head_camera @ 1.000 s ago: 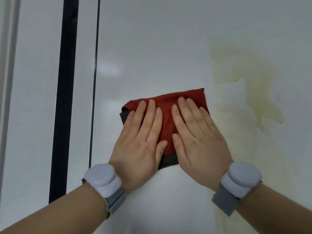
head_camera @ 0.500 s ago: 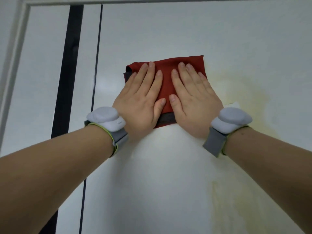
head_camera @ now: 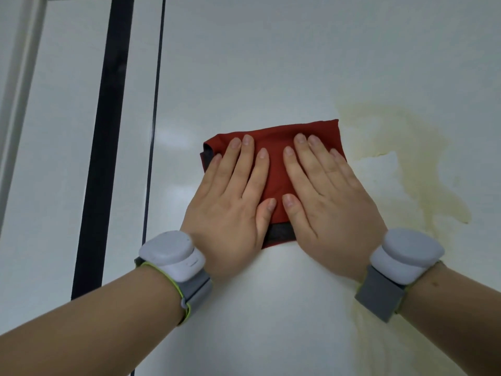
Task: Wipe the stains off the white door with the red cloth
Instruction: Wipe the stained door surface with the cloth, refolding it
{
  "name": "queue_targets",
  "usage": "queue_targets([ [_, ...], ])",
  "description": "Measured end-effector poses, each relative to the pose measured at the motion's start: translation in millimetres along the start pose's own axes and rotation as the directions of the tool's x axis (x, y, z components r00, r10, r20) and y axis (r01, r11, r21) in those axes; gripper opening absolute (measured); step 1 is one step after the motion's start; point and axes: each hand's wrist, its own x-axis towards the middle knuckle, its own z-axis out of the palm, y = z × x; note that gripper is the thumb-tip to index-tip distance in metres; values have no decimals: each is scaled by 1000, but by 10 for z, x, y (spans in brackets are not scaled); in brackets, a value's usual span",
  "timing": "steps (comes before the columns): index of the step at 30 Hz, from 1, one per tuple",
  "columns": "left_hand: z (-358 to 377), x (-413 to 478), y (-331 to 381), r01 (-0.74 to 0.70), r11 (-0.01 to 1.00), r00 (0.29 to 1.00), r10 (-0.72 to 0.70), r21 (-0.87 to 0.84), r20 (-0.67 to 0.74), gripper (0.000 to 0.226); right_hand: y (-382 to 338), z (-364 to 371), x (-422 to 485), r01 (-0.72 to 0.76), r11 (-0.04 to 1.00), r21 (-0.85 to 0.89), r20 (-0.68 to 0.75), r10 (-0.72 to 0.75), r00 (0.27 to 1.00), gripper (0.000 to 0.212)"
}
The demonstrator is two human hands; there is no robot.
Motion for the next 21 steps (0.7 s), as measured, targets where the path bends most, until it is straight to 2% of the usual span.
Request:
queue_targets([
  [4,-9,-21,-41,-34,999,999,34,7,14,64,9,-22,-22,15,1000,10,7,-15,1000,61],
  [7,-10,124,-156,-94,996,995,94,11,20,65,24,-13,69,-15,1000,23,40,14,999,63],
  [12,3,436,-291,-102,995,995,102,20,-17,64,111,-16,411,-74,996,47,85,70,994,70],
  [15,22,478,-280,-75,997,997,75,22,-19,64,141,8,449,-59,998,31,64,57,996,70],
  [18,21,393,-179,3,1000,1000,-3,13,1,66,89,25,375,-52,999,16,-14,52,999,64],
  [21,19,162,-68,29,999,999,-29,15,23,66,-15,21,145,-44,999,17,31,43,999,63],
])
